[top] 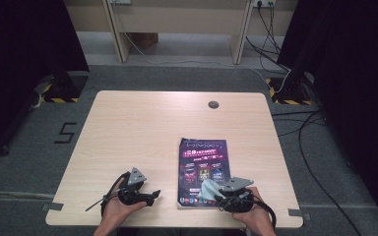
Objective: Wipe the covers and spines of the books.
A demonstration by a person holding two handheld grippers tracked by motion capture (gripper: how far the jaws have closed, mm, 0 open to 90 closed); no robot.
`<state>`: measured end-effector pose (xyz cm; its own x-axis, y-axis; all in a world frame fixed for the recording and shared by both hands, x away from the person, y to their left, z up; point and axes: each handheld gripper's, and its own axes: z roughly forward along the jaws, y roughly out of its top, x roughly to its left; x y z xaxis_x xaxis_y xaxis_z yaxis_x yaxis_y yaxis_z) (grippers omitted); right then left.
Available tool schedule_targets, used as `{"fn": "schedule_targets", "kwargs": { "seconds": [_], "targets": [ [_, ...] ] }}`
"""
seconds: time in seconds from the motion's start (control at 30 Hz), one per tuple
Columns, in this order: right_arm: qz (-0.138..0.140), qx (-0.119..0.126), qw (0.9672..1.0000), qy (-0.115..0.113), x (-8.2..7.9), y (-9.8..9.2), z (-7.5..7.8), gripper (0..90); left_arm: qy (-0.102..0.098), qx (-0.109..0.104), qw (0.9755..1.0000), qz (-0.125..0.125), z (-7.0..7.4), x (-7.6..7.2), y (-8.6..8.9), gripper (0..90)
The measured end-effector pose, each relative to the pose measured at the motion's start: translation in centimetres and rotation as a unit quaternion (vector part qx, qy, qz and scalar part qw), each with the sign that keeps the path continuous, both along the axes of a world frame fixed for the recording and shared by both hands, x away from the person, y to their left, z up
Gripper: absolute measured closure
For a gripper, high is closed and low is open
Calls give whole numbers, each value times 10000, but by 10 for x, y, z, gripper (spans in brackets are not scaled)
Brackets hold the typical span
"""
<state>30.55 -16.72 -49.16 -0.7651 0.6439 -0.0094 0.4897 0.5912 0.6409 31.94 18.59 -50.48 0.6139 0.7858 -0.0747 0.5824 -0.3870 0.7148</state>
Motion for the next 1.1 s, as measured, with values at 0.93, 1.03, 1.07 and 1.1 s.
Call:
{"fn": "schedule_targets", "kwargs": {
  "seconds": [0.93,1.03,1.07,1.1],
  "targets": [
    [-674,-125,9971,-317,48,-18,-2,731,15,30,10000,-4,-1,2,-2,217],
    [-765,-183,9964,-329,59,-20,-2,731,21,26,10000,-11,-2,2,-1,216],
    [-808,-173,9960,-333,63,-21,-2,732,30,16,10000,-6,-2,2,-1,216],
    [-872,-163,9955,-321,70,-22,-2,730,31,15,10000,-7,-2,3,-1,216]
  ]
}}
